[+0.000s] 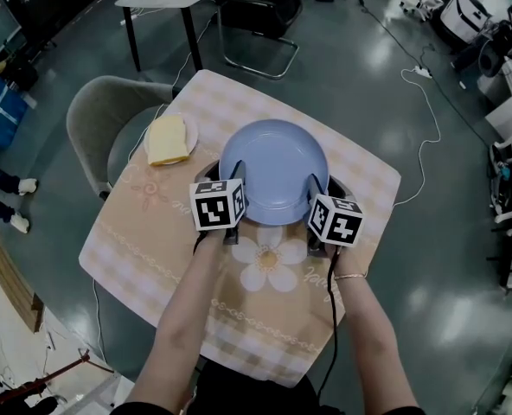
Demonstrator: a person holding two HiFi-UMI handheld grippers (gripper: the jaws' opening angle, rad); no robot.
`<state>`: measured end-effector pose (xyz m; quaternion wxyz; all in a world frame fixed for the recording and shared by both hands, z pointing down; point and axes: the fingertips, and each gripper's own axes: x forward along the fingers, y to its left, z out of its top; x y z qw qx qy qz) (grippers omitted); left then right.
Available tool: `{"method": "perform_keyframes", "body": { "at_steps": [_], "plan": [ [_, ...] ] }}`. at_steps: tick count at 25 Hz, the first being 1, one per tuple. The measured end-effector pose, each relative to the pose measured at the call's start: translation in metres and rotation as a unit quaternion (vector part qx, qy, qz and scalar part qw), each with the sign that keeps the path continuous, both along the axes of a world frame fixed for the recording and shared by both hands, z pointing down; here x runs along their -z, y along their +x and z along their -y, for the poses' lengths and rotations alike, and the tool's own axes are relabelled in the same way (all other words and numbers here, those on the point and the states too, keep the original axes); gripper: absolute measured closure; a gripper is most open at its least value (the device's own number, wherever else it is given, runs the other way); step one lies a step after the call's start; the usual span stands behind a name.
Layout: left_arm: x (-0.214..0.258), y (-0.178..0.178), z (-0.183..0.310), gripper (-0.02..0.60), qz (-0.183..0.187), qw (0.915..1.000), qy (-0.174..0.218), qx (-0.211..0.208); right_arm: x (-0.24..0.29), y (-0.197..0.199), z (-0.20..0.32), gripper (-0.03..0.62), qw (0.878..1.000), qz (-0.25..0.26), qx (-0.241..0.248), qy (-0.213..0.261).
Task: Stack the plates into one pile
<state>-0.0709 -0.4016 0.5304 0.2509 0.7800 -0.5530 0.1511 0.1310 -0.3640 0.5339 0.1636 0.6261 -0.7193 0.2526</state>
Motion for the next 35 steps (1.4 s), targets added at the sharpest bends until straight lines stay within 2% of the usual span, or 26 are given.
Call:
{"method": "perform_keyframes", "body": {
  "at_steps": [18, 24, 34, 35],
  "plan": [
    [-0.009, 0.007, 0.004, 0.394, 0.056, 0.9984, 0.008, -0.009, -0.001, 0.007, 0.005, 0.442, 0.999, -0.044, 0.004, 0.009],
    [-0.012, 0.006, 0.004, 0.37, 0.058, 0.9982, 0.006, -0.011, -0.003, 0.007, 0.006, 0.436, 0.999, -0.038, 0.003, 0.014],
    [-0.004, 0.0, 0.006, 0.37, 0.06, 0.9981, 0.013, -0.008, 0.0, 0.007, 0.005, 0.434, 0.999, -0.033, 0.001, 0.03],
    [-0.003, -0.001, 0.007, 0.37, 0.06, 0.9981, 0.014, -0.007, 0.001, 0.007, 0.005, 0.418, 0.999, -0.031, 0.001, 0.036]
  ]
}}
